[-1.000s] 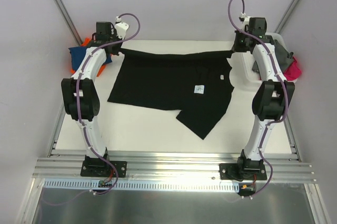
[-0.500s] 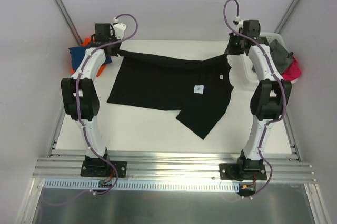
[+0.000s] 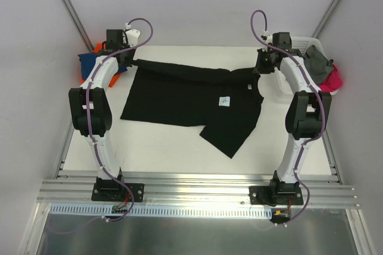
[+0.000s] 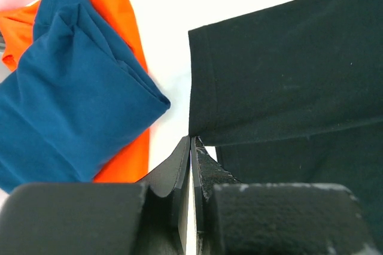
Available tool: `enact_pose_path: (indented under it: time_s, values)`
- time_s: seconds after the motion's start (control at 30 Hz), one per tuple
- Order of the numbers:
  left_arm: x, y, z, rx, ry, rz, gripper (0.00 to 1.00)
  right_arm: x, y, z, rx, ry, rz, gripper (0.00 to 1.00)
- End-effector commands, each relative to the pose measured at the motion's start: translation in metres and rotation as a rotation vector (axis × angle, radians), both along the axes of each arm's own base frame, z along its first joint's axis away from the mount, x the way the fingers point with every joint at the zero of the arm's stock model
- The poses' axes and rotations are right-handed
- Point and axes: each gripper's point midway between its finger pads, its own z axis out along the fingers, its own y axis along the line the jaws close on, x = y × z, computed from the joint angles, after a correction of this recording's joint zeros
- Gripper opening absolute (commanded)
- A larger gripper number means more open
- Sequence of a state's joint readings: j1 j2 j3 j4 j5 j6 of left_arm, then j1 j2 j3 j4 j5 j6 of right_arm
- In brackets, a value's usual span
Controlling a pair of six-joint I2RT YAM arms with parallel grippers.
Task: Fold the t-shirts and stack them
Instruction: Fold the tshirt
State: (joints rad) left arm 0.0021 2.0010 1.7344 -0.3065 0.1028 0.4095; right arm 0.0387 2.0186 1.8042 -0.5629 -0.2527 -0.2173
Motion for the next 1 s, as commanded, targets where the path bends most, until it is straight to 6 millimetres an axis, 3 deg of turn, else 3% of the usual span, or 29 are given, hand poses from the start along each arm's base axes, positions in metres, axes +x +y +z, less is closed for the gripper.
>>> enact_pose_path:
  time_s: [0.0,0.37,0.67,0.9,0.93,0.97]
  values:
    - [0.005,0.004,-0.010,-0.018,0.005,0.011,0.00,-0.007,0.012,0.026,0.021,-0.044,0.030,0.01]
    - [0.000,0.000,-0.048,-0.044,0.101,0.012,0.00,-0.012,0.033,0.009,0.019,-0.005,0.069,0.01]
    - [0.002,0.003,-0.054,-0.036,0.118,0.018,0.00,-0.008,0.036,0.002,0.007,0.007,0.075,0.01]
    - [0.002,0.006,-0.060,-0.028,0.134,0.038,0.00,-0.018,0.034,-0.001,-0.006,0.021,0.084,0.01]
    - [0.002,0.009,-0.060,-0.027,0.137,0.058,0.12,-0.020,0.035,0.002,-0.004,0.020,0.086,0.01]
    - [0.002,0.011,-0.059,-0.023,0.136,0.073,0.34,-0.023,0.035,0.002,-0.001,0.023,0.089,0.01]
